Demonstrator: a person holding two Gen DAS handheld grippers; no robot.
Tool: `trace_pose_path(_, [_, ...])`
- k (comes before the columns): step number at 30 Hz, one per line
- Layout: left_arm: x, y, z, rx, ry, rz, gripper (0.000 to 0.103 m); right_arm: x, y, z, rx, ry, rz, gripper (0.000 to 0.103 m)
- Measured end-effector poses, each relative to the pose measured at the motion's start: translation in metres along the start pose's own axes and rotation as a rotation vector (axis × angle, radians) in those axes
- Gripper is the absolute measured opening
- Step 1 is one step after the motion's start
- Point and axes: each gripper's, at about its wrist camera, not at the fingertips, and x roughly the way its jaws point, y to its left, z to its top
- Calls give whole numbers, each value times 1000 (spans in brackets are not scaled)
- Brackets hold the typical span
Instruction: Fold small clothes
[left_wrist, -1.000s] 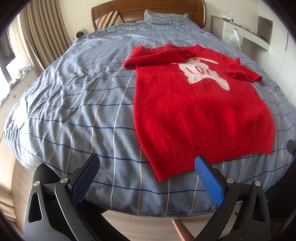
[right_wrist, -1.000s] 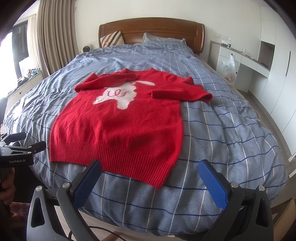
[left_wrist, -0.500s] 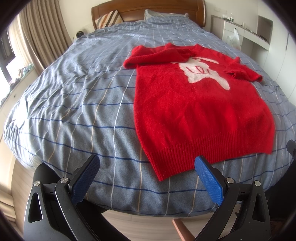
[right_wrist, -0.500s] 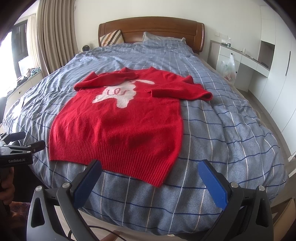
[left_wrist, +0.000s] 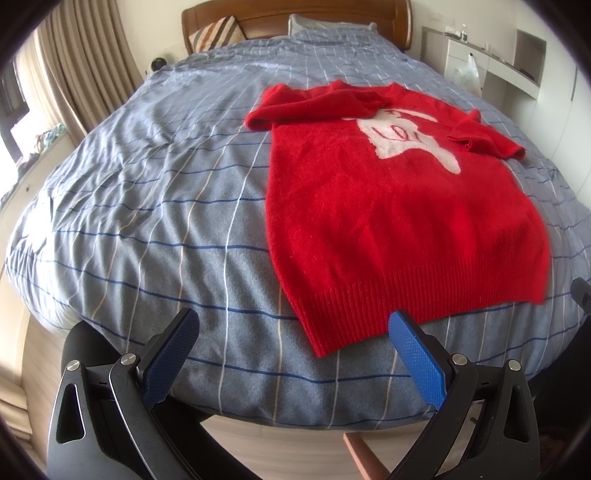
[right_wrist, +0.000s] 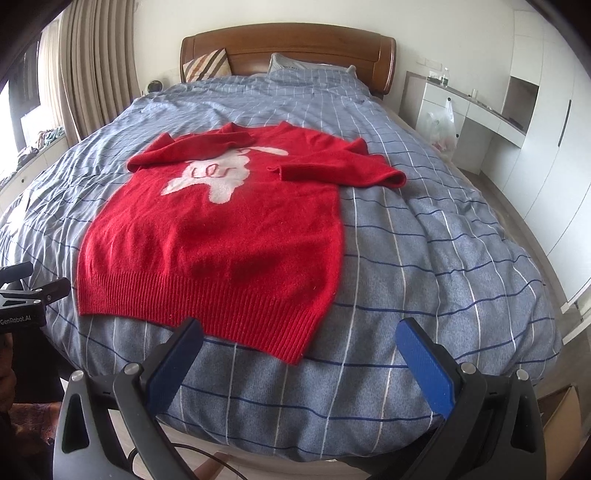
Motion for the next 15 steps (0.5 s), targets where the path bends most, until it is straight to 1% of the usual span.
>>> trace_pose_path(6, [7, 1, -2, 4, 20, -9, 102, 3, -2, 0, -7, 8, -4, 103])
trace_pose_path(8, [19, 11, -6, -26, 61, -31, 102, 4, -11, -1, -8, 4, -6, 103])
trace_pose_path(10, [37, 26, -11, -82, 130, -94, 102, 9, -28, -2, 35, 19, 13, 103])
trace_pose_path(12, [51, 36, -17, -123, 175, -136, 100, 21, -45, -4, 96, 57, 80, 103])
trace_pose_path(14, [60, 38, -21, -137, 194, -176, 89, 38, -52, -6, 147, 112, 201, 102])
trace_pose_path(15, [65, 36, -21, -138, 208, -193, 77, 48, -53, -8, 176, 143, 273, 99])
